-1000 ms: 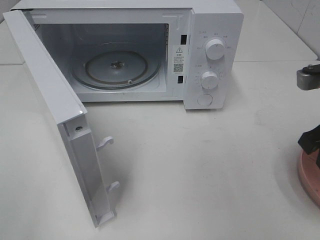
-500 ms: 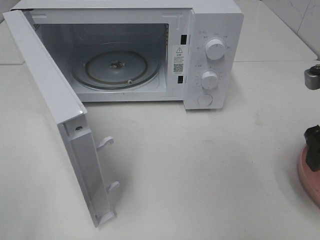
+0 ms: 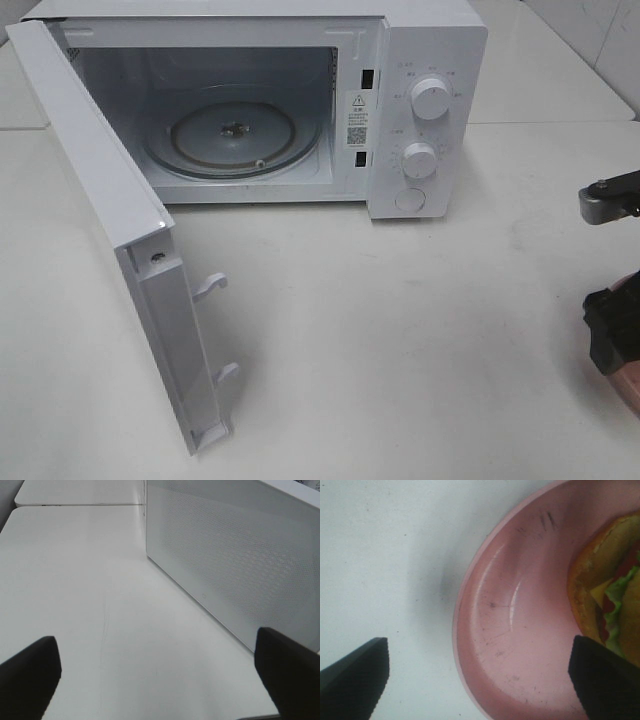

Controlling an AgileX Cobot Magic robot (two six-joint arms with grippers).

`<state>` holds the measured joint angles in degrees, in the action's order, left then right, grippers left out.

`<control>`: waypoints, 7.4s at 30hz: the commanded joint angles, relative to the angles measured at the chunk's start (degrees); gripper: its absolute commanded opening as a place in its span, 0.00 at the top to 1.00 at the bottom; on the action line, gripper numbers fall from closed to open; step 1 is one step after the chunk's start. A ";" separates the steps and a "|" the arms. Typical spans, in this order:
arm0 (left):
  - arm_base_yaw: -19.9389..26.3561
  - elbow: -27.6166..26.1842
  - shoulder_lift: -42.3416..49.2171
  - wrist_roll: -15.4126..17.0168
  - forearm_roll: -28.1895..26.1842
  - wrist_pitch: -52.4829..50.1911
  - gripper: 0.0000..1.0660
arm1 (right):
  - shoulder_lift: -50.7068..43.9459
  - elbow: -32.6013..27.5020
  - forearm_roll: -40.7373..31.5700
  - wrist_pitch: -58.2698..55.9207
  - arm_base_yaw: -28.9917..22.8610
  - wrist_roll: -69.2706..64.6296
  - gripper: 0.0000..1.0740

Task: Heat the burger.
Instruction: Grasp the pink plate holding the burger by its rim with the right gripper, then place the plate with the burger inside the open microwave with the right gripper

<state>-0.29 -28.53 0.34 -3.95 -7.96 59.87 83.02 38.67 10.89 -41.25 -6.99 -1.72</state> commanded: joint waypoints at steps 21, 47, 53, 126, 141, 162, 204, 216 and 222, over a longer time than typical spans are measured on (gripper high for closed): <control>0.06 0.17 1.15 0.23 -0.06 -0.46 0.03 | 13.52 -0.40 0.52 9.63 0.34 -1.83 0.19; 0.06 0.17 1.15 0.23 -0.06 -0.46 0.03 | 17.48 -0.40 2.52 9.80 0.34 -6.82 1.00; 0.06 0.17 1.15 0.23 -0.06 -0.46 0.03 | 17.48 -0.40 2.52 8.77 0.11 -8.08 1.00; 0.06 0.17 1.15 0.23 -0.11 -0.46 0.03 | -4.98 -0.40 24.92 -22.69 -44.23 -27.04 0.99; 0.06 0.17 1.15 0.23 -0.11 -0.46 0.03 | -4.98 -0.40 24.92 -23.84 -56.15 -26.24 0.99; 0.06 0.17 1.15 0.23 -0.11 -0.46 0.03 | -4.98 -0.40 30.60 -15.58 -63.83 -11.52 0.99; 0.06 0.17 1.15 0.23 -0.11 -0.46 0.03 | -4.98 -0.40 33.80 10.66 -50.08 22.63 1.00; 0.06 0.17 1.15 0.23 -0.11 -0.46 0.03 | -4.98 -0.40 28.42 18.96 -42.11 41.08 1.00; 0.06 0.17 1.15 0.23 -0.11 -0.46 0.03 | -4.98 -0.40 20.63 22.23 -38.33 54.09 1.00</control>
<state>-0.29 -28.53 0.34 -3.95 -7.96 59.87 78.72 37.99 31.46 -22.40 -45.78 50.19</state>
